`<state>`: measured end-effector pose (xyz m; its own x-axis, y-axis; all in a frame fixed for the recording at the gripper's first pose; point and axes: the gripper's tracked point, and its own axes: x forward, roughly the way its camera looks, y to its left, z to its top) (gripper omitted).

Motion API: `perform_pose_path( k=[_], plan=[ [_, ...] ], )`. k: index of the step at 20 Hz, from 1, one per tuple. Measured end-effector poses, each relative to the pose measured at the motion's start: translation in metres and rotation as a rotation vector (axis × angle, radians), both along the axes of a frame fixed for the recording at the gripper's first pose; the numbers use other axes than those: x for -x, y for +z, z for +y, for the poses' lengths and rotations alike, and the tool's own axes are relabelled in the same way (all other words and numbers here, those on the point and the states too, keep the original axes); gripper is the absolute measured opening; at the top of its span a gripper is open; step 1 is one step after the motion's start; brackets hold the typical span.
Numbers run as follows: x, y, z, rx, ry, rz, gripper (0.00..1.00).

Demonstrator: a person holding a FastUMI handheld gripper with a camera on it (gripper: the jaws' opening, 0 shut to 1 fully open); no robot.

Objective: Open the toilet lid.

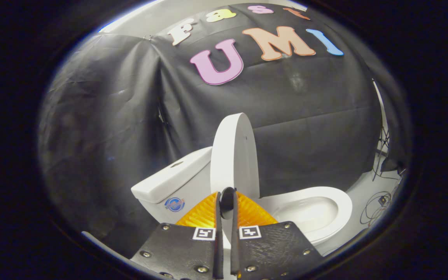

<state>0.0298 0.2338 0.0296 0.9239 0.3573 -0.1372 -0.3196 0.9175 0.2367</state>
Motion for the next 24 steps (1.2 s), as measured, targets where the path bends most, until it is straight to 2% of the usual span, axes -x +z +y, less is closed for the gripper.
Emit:
perform_pose_path(
  k=[5,11,13,24],
  plan=[
    [0.000,0.003,0.031,-0.022,0.037,-0.015,0.08],
    [0.003,-0.001,0.063,0.028,0.077,-0.037,0.08],
    [0.004,-0.003,0.071,0.033,0.080,-0.033,0.11],
    [0.006,-0.012,0.092,0.075,0.082,-0.030,0.11]
  ],
)
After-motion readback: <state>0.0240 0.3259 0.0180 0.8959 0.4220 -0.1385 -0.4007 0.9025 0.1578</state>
